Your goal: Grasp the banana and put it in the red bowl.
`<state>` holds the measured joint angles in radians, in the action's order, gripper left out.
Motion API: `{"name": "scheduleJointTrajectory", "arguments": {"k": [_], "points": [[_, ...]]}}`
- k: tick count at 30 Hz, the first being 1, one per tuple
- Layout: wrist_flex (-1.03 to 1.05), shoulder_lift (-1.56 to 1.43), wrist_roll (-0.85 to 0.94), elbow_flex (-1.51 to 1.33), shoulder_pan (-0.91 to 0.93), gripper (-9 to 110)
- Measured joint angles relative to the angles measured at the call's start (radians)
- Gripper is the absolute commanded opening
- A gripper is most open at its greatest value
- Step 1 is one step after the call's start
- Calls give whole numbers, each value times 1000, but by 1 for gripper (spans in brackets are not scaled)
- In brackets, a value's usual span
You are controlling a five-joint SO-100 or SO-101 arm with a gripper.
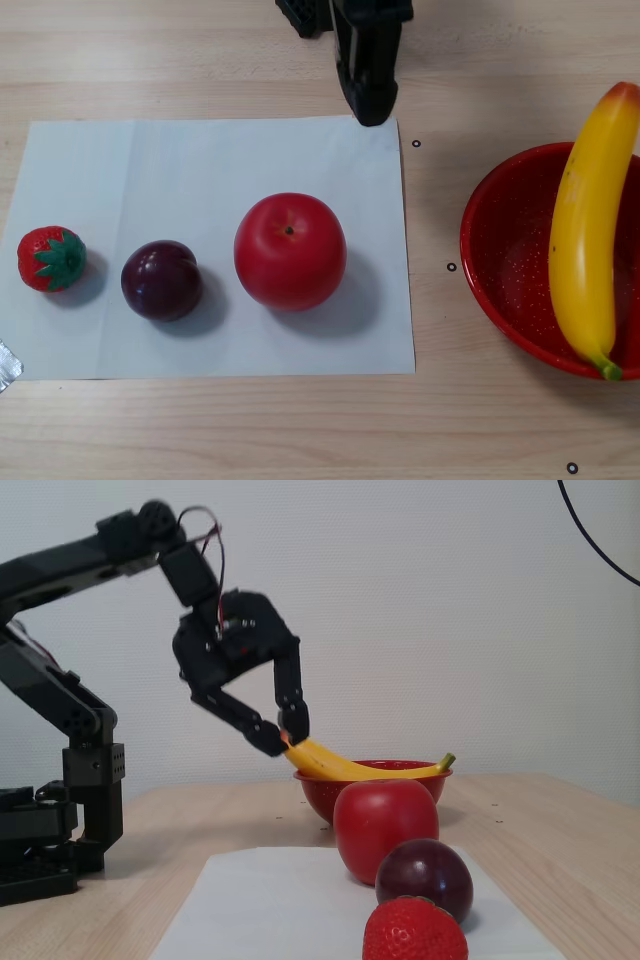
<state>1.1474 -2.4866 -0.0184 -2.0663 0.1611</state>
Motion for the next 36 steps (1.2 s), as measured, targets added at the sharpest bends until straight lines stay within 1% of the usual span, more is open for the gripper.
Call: {"name": "scheduleJointTrajectory", "arguments": {"k": [15, 22, 25, 29, 31, 36], "points": [[-525, -376, 15, -667, -9, 0], [-687, -546, 2, -925, -9, 0], [-727, -612, -23, -1023, -9, 0], [-747, -693, -41, -1029, 17, 0], [-707, -718, -38, -1029, 25, 0], [-557, -756, 34, -1032, 14, 0]]}}
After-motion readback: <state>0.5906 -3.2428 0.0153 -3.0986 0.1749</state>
